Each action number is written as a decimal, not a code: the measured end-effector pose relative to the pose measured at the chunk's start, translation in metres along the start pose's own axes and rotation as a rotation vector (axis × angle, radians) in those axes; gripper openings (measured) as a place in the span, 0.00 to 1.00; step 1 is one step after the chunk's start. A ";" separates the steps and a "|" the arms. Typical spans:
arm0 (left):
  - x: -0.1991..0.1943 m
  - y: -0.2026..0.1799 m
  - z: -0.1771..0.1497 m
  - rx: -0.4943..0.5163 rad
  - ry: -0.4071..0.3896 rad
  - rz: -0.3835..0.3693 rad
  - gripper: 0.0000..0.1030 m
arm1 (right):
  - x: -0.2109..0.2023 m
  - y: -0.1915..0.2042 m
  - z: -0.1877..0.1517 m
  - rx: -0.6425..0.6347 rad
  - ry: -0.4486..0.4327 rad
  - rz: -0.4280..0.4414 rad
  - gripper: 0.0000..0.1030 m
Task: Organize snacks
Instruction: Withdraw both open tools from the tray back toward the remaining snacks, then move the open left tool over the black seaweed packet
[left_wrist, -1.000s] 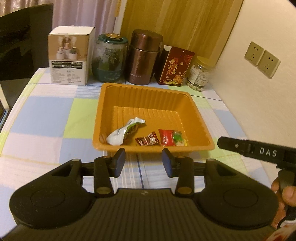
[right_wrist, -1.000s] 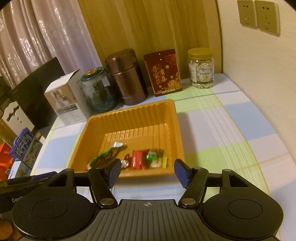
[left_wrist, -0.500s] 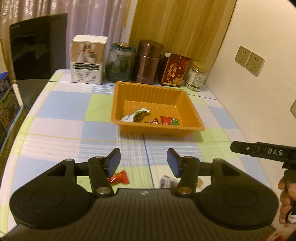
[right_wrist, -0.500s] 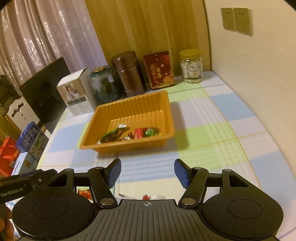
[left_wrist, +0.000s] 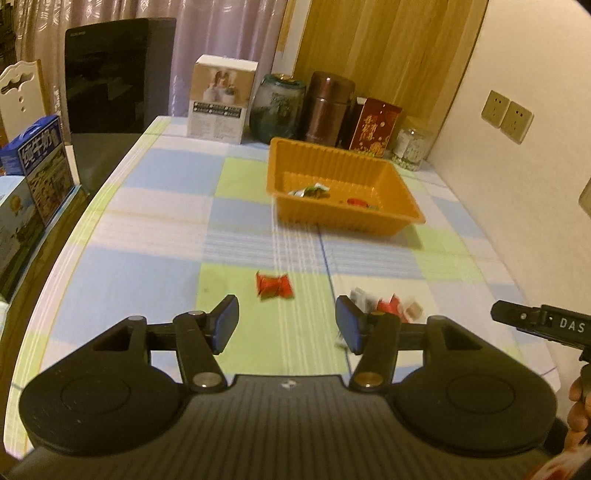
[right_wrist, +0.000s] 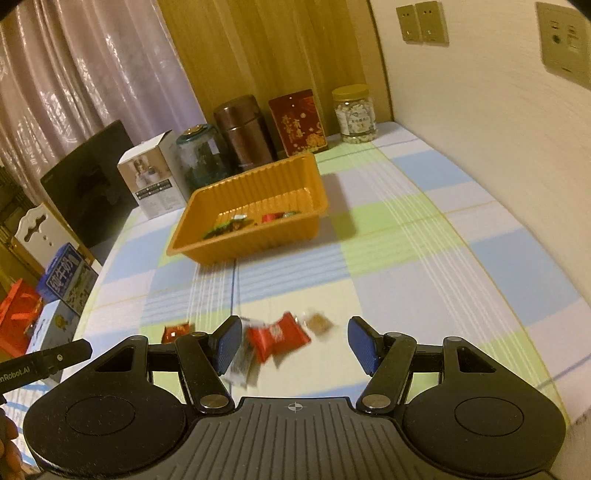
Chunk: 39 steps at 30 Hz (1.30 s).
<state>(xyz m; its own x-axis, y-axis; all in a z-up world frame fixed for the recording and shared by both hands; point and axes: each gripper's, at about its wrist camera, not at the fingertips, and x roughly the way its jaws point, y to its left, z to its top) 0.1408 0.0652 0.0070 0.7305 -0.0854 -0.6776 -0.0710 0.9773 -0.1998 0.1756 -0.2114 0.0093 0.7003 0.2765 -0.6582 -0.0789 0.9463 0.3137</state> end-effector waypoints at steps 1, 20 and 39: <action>-0.001 0.001 -0.003 -0.003 0.004 0.002 0.53 | -0.002 0.000 -0.004 0.000 0.000 -0.005 0.62; 0.032 -0.023 -0.026 0.067 0.070 -0.033 0.53 | 0.012 -0.018 -0.022 0.027 0.041 -0.016 0.62; 0.123 -0.077 -0.036 0.254 0.154 -0.106 0.53 | 0.071 -0.053 -0.010 0.081 0.101 -0.039 0.59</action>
<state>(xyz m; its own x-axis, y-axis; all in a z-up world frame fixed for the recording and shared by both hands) 0.2121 -0.0276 -0.0862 0.6117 -0.1985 -0.7658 0.1859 0.9770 -0.1048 0.2221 -0.2406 -0.0613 0.6264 0.2587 -0.7353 0.0076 0.9412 0.3377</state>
